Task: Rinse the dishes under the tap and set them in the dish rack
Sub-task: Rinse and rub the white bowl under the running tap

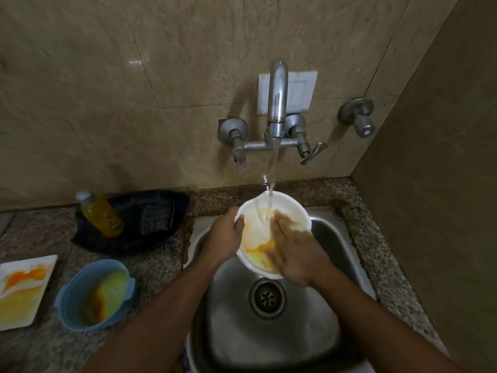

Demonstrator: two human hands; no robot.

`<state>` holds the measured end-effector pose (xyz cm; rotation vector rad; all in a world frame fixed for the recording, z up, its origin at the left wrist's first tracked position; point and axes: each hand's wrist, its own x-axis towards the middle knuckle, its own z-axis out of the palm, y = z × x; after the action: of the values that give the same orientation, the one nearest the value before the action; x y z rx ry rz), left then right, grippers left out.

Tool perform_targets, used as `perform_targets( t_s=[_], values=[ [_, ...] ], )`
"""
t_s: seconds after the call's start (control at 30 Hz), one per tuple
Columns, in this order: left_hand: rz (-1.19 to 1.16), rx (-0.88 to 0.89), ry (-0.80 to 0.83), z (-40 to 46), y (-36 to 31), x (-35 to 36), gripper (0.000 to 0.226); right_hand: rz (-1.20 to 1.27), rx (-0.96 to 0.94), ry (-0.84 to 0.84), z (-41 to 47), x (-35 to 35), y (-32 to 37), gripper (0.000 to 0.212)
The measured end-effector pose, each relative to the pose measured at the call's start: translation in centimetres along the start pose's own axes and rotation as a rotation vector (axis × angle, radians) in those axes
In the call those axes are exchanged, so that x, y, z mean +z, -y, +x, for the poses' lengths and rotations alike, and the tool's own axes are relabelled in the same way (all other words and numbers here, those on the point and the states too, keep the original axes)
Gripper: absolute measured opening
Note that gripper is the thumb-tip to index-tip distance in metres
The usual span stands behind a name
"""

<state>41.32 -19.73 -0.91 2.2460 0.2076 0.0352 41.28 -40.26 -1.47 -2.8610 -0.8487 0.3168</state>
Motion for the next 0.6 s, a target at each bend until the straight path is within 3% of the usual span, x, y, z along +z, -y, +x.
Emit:
perform_targets(
  t_s=[0.07, 0.17, 0.23, 0.33, 0.43, 0.6],
  values=[
    [-0.023, -0.007, 0.003, 0.0, -0.5, 0.6, 0.026, 0.063, 0.052, -0.023, 1.8, 0.0, 1.5, 0.089],
    [-0.080, -0.011, -0.015, 0.5, -0.7, 0.7, 0.025, 0.093, -0.146, -0.001, 1.5, 0.8, 4.5, 0.081],
    [-0.058, 0.015, -0.041, 0.8, -0.3, 0.2, 0.026, 0.067, -0.253, 0.032, -0.6, 1.1, 3.0, 0.072],
    [0.029, 0.025, -0.061, 0.6, 0.2, 0.1, 0.029, 0.009, -0.100, 0.021, -1.8, 1.4, -0.2, 0.074],
    [0.025, 0.042, -0.078, 0.9, -0.4, 0.4, 0.031, 0.101, 0.019, -0.014, -0.1, 1.5, 1.7, 0.078],
    [0.097, 0.137, -0.143, 1.3, -0.7, -0.5, 0.028, 0.133, -0.252, -0.048, -1.9, 2.0, 1.7, 0.066]
  ],
)
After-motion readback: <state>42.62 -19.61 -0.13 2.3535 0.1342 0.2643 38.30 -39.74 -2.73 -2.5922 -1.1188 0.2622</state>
